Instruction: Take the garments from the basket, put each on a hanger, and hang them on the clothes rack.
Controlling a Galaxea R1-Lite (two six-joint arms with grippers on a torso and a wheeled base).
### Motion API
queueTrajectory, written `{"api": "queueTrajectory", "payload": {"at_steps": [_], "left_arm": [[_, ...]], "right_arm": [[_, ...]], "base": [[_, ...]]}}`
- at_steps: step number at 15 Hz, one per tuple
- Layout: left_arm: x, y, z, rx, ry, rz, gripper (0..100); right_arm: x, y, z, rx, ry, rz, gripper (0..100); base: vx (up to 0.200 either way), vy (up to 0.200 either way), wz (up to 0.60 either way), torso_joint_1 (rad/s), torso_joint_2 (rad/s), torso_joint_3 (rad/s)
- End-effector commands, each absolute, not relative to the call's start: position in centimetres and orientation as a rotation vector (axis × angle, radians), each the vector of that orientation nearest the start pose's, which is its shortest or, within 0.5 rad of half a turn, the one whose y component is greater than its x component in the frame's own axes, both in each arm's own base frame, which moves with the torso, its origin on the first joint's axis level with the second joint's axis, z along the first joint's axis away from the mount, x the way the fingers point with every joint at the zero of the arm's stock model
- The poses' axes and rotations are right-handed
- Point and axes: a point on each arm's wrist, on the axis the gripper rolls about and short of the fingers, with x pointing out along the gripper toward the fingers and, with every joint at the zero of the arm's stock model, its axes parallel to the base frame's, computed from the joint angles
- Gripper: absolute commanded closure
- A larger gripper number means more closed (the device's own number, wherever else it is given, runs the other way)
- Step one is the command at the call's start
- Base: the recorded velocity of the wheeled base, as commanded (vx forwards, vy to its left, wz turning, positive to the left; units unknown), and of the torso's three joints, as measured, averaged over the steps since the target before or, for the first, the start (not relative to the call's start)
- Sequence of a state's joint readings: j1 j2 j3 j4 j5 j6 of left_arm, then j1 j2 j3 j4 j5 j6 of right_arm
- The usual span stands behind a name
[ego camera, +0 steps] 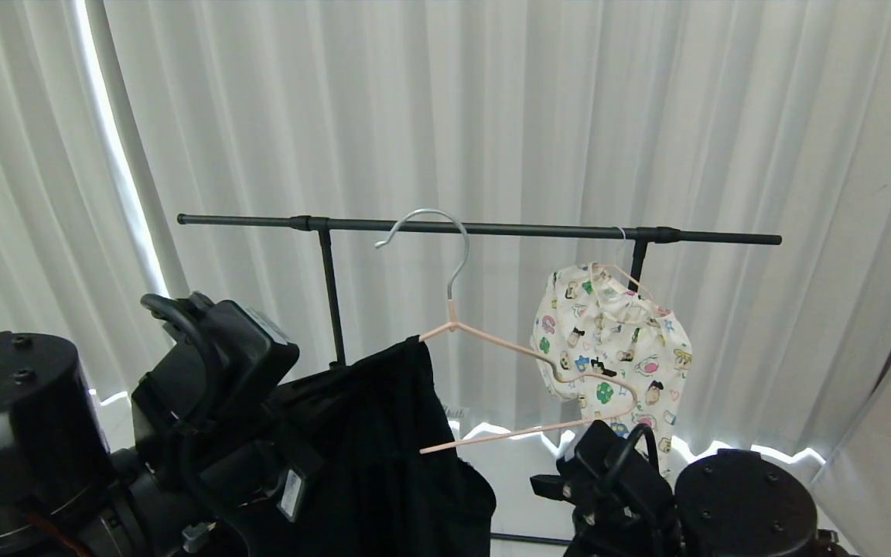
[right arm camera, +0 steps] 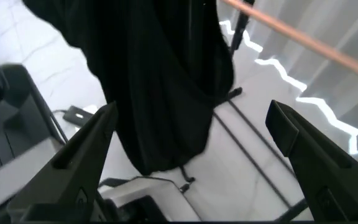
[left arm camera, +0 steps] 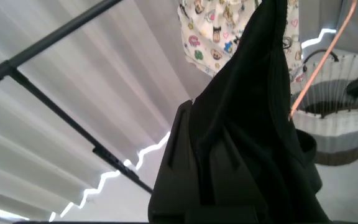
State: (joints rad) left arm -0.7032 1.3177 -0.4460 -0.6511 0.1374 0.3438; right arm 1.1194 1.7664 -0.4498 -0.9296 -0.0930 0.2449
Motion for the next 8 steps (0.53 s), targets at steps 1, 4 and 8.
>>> {"api": "queueTrajectory", "payload": {"at_steps": [1,4,8], "left_arm": [[15.2,-12.4,18.6,0.420,0.096,-0.592,100],[15.1,-12.4,18.6,0.420,0.096,-0.593,100],[15.0,-12.6,18.7,0.418,0.088,-0.604,100]], "right_arm": [[12.8,25.5,9.6,-0.004,0.475,0.909,0],[14.0,25.6,9.9,0.036,0.454,0.833,0],[14.7,25.1,10.4,0.053,0.441,0.807,0]], "base": [[0.000,0.000,0.00,0.000,0.00,0.000],[0.000,0.000,0.00,0.000,0.00,0.000],[0.000,0.000,0.00,0.000,0.00,0.000]]}}
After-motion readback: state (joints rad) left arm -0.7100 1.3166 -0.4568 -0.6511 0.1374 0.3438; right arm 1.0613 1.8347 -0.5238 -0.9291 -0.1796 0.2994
